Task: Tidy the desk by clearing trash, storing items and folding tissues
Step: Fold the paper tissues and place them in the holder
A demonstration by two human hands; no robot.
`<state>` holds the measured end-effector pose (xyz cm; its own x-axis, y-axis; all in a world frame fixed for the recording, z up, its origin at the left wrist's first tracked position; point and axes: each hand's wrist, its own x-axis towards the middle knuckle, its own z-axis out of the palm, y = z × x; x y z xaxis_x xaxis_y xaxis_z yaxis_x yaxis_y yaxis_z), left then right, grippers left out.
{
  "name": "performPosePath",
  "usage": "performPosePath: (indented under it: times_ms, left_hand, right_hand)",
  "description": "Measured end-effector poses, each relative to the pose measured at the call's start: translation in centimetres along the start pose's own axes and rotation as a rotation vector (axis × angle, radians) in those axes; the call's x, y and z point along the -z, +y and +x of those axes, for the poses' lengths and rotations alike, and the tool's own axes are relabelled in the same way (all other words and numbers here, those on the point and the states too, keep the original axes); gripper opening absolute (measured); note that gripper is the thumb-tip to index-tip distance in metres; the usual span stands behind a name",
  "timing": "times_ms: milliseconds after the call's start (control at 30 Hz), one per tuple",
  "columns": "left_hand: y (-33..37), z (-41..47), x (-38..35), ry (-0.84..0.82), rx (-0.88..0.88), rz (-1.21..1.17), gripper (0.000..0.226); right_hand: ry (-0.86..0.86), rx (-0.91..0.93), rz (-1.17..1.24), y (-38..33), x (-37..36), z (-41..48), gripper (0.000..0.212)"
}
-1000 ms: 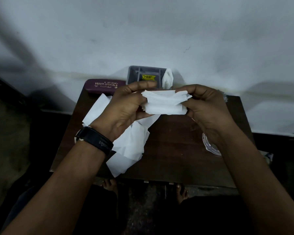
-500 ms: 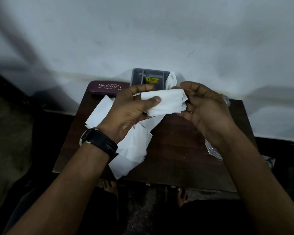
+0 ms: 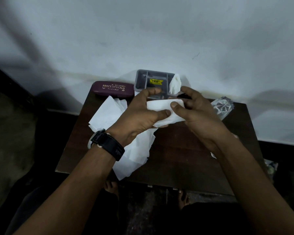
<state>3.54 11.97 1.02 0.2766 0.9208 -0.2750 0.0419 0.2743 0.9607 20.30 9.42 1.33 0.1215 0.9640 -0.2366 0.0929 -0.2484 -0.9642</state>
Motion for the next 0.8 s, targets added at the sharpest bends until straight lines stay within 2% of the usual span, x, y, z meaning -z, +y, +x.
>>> performPosePath:
  times_ms: [133, 233, 367, 467, 567, 667, 800]
  left_hand:
    - [0.1, -0.1, 0.2, 0.052, -0.099, 0.071, 0.070]
    - [0.1, 0.0, 0.5, 0.039, -0.082, 0.010, 0.070]
    - [0.3, 0.0, 0.9, 0.057, -0.067, -0.096, 0.066]
    - [0.4, 0.1, 1.1, 0.074, -0.056, -0.146, 0.061]
    - [0.0, 0.3, 1.7, 0.149, -0.047, -0.138, 0.058]
    - [-0.6, 0.8, 2.4, 0.262, -0.061, 0.007, 0.062]
    - [-0.9, 1.0, 2.9, 0.314, -0.080, 0.105, 0.061]
  right_hand:
    - [0.051, -0.039, 0.024, -0.3, 0.3, -0.1, 0.055]
    - [0.126, 0.055, -0.070, -0.9, 0.5, -0.2, 0.048]
    - [0.043, 0.074, -0.022, -1.9, 0.6, -0.3, 0.055]
    - [0.082, 0.132, -0.050, -2.7, 0.4, 0.4, 0.054]
    - [0.153, 0.293, -0.224, -4.8, 1.0, 2.6, 0.054]
    - [0.169, 0.514, -0.512, -7.3, 1.4, 5.7, 0.054]
    - [0.056, 0.605, -0.903, -8.7, 0.1, 9.5, 0.051]
